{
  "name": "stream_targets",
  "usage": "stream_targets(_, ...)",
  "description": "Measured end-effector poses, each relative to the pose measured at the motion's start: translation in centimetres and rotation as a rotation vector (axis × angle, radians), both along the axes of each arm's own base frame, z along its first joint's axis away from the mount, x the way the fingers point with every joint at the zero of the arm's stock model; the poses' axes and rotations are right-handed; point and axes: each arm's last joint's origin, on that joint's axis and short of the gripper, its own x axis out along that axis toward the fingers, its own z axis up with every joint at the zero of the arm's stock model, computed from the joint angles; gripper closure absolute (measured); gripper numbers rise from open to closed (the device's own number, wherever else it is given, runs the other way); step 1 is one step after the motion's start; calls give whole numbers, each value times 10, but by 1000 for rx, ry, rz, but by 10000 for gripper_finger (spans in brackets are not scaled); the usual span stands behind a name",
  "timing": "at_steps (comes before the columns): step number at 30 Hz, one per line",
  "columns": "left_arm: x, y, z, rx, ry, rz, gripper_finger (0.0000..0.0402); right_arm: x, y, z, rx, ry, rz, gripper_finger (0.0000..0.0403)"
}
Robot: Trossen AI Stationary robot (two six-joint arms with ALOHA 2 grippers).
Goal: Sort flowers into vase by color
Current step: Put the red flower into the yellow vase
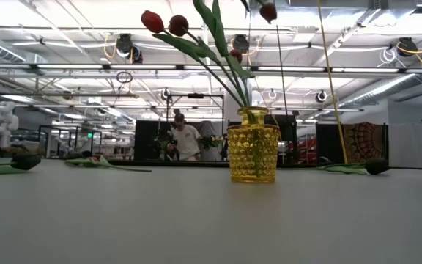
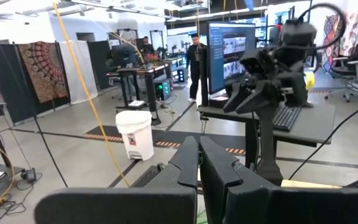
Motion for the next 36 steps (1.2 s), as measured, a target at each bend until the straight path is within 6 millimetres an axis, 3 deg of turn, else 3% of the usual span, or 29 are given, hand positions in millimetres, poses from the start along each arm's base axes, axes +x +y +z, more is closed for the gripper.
stream_targets(4,0,0,0,0,0,4,400,-3,1,-27,40,-190,65,227)
stream_targets(10,0,1,0,16,7,37,400,20,6,-70,79,-512,142,225)
stream_targets(16,0,1,0,23,8,47,400,37,8,-96,114,-890,125,211)
stream_targets(28,0,1,1,44,7,53,400,64,6,-112,319,-1202,62,199)
stream_targets(36,2,1,3,82,-5,49,400,73,3,-118,424,-1274,71,199)
